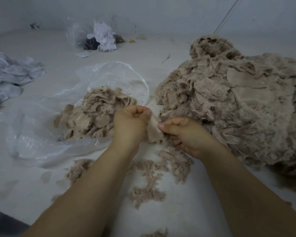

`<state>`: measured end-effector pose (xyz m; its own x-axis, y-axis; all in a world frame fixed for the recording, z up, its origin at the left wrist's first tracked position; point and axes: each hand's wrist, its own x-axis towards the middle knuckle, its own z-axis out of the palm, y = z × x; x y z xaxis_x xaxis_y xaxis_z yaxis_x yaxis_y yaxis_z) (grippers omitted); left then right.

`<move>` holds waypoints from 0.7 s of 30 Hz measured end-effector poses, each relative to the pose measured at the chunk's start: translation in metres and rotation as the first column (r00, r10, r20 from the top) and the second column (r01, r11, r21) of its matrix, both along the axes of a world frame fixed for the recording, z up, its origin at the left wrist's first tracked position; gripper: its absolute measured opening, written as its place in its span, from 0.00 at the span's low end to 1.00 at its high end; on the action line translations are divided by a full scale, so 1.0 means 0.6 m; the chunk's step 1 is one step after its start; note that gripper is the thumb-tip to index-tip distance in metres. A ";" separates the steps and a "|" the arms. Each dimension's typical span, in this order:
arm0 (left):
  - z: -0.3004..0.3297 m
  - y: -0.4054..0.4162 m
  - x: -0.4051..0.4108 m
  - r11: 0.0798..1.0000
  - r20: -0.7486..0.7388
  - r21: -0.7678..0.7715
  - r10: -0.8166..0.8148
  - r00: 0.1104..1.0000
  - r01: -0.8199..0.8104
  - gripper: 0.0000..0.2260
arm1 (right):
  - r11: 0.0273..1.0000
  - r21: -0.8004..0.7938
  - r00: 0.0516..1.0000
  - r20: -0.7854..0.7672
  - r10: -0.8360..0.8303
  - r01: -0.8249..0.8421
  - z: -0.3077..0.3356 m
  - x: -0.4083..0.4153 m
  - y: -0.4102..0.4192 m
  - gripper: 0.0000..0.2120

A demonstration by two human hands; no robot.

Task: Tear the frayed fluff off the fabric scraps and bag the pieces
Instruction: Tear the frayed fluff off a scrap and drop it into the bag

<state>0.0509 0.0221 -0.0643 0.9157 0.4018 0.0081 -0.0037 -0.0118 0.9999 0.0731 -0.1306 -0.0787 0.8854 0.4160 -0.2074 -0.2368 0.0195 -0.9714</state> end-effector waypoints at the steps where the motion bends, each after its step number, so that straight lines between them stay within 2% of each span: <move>1: -0.001 0.003 0.003 0.998 -0.004 -0.035 0.050 0.999 -0.050 0.06 | 1.000 0.015 1.000 -0.018 -0.005 0.005 0.000 0.001 0.000 0.06; 4: -0.003 0.014 0.006 0.997 -0.019 -0.046 0.067 0.998 -0.067 0.08 | 1.000 0.004 1.000 -0.020 -0.017 0.017 -0.003 0.004 -0.001 0.08; 8: 0.001 0.009 -0.002 0.992 -0.025 0.074 -0.098 0.995 0.099 0.07 | 1.000 0.009 1.000 -0.005 0.004 -0.004 -0.001 0.004 0.002 0.13; 11: 0.000 -0.002 -0.005 0.978 -0.021 0.112 -0.174 0.985 0.175 0.05 | 0.999 -0.012 0.998 0.046 0.051 -0.051 0.003 -0.004 0.001 0.11; 14: 0.001 -0.008 -0.005 0.978 -0.001 0.122 -0.169 0.986 0.167 0.02 | 1.000 -0.013 0.999 0.038 0.009 -0.009 0.004 -0.007 0.002 0.08; 17: -0.006 -0.005 -0.007 0.965 -0.063 0.191 -0.171 0.983 0.180 0.12 | 1.000 -0.009 0.999 0.026 -0.029 0.029 0.004 -0.006 0.003 0.05; 18: -0.006 -0.004 -0.008 0.963 -0.093 0.195 -0.172 0.981 0.187 0.12 | 0.999 -0.016 0.999 0.019 -0.036 0.037 0.005 -0.006 0.003 0.05; 20: -0.007 0.001 -0.008 0.975 -0.089 0.163 -0.141 0.986 0.154 0.03 | 1.000 -0.008 1.000 -0.007 -0.027 0.027 0.004 -0.007 0.004 0.05; 21: -0.008 0.003 -0.006 0.984 -0.085 0.141 -0.100 0.991 0.111 0.03 | 1.000 0.004 1.000 -0.017 -0.022 0.022 0.005 -0.007 0.005 0.05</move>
<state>0.0471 0.0237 -0.0690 0.9530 0.3028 -0.0130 0.0643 -0.1600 0.9850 0.0689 -0.1275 -0.0760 0.8907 0.3973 -0.2211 -0.2528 0.0285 -0.9671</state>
